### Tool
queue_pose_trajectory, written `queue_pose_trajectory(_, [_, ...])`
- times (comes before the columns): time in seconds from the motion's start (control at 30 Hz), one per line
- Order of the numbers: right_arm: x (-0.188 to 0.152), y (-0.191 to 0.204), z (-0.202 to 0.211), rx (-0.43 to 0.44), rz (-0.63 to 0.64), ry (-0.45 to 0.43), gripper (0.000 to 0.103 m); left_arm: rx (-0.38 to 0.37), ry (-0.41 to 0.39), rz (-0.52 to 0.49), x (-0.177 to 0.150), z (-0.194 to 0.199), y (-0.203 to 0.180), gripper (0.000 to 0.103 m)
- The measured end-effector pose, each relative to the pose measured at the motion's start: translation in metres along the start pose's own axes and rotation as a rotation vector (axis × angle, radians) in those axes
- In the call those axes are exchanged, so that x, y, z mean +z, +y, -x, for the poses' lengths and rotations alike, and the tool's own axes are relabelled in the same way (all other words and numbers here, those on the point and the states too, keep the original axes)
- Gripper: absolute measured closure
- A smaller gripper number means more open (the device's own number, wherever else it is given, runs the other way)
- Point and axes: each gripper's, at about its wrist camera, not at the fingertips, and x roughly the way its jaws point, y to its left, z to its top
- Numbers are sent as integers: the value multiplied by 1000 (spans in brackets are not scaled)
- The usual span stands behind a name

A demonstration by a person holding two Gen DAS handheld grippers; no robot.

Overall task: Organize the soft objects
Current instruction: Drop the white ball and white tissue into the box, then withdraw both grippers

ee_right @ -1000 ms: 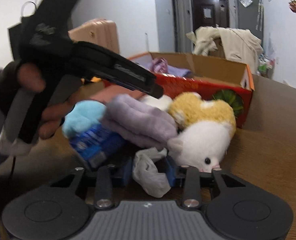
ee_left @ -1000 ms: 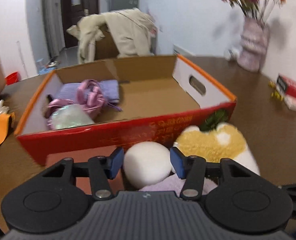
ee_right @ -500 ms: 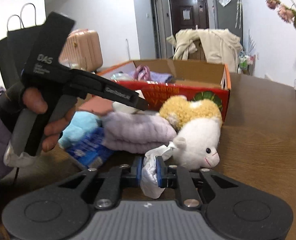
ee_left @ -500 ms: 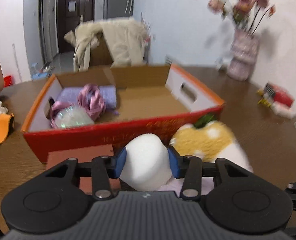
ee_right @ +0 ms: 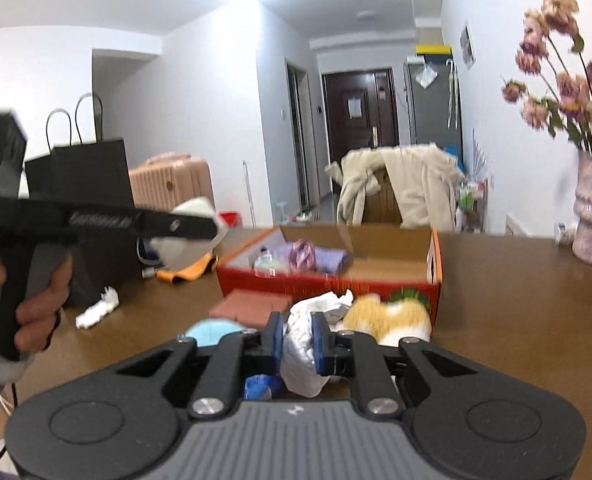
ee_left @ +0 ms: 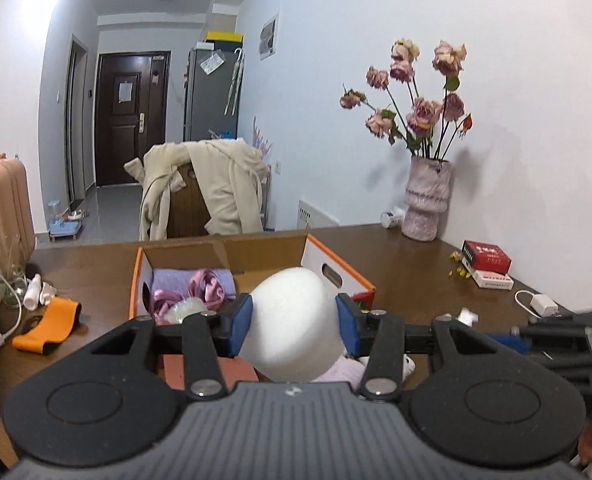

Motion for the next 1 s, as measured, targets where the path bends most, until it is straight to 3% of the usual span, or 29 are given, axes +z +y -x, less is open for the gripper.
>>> queue_pose_trajectory(0.2, [57,-32,-47,37,3,26,88,-43,20,-2,38,-54,23,56])
queue_pose_trajectory(0.43, [122,-98,-188,58,-104,141,88,-52,176,35,83,-214,62,55])
queue_pose_trajectory(0.6, [138,-141,-291,57,-213,236,88,6,285,-26,68,-304,83,55])
queue_pose_trajectory(0.7, [136,-152,-345,27,-218,300,88,8,323,-76,57,-332,88,51])
queue_pose_trajectory(0.83, [127,-147,-393,82,-222,366,83,-24,334,-111,49,-342,91,31])
queue_pose_trajectory(0.93, [127,-138,-408,114,-205,378,68,-32,316,-100,49,-328,98,28])
queue_pose_trajectory(1.0, [128,-130,-403,118,-187,371,67,-18,294,-91,55,-314,102,28])
